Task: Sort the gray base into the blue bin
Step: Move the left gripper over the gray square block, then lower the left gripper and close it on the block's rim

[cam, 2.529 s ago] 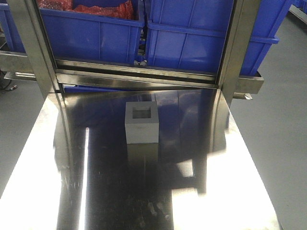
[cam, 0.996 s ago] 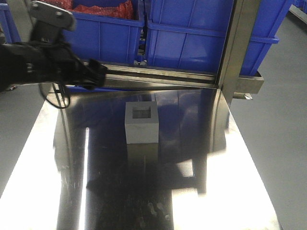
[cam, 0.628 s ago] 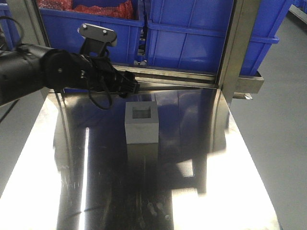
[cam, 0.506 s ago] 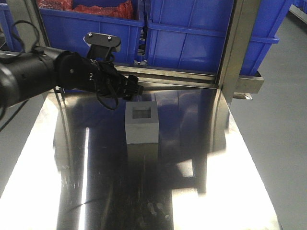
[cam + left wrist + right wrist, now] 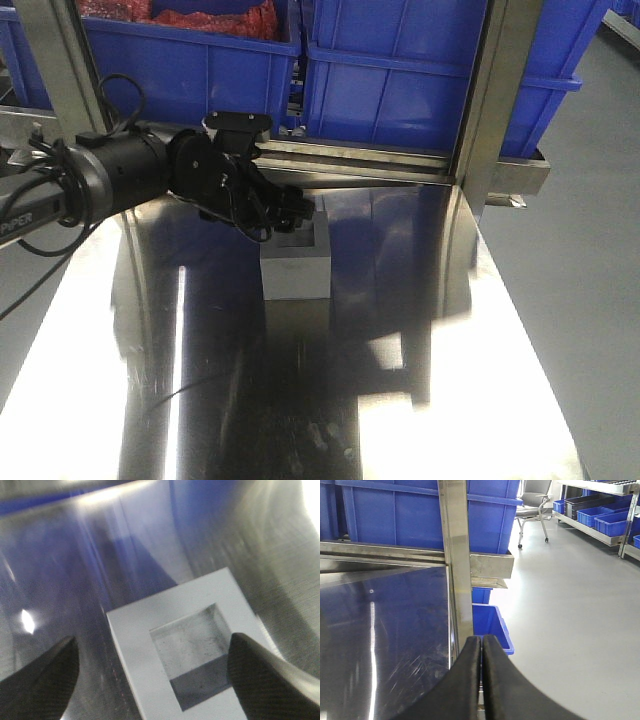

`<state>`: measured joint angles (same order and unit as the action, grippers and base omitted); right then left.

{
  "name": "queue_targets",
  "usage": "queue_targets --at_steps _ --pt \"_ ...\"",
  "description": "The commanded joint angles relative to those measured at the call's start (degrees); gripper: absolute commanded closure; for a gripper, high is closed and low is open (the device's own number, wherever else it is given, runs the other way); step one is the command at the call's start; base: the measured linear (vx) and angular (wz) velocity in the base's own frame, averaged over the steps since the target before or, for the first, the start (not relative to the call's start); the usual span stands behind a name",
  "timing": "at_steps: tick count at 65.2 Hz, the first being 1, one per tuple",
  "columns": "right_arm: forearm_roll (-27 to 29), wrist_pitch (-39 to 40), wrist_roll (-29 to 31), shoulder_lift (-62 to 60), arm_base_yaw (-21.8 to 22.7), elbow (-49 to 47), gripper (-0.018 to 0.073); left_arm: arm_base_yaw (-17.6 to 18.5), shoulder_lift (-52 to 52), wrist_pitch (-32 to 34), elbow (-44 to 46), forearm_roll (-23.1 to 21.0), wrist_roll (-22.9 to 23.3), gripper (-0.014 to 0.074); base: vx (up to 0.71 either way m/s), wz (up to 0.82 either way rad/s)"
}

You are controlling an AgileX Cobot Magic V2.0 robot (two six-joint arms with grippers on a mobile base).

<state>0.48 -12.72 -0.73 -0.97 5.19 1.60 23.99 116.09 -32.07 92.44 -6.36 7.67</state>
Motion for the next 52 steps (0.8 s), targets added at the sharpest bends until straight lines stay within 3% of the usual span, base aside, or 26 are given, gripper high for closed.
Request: queue_targets --at_steps 1,52 --pt "-0.5 4.2 0.7 -0.1 0.0 0.1 0.0564 0.3 -2.2 2.9 1.9 -0.9 0.7 0.001 0.0 0.0" --pt "-0.5 4.2 0.7 -0.1 0.0 0.1 0.0564 0.3 1.7 3.1 1.9 -0.2 0.7 0.0011 0.0 0.0"
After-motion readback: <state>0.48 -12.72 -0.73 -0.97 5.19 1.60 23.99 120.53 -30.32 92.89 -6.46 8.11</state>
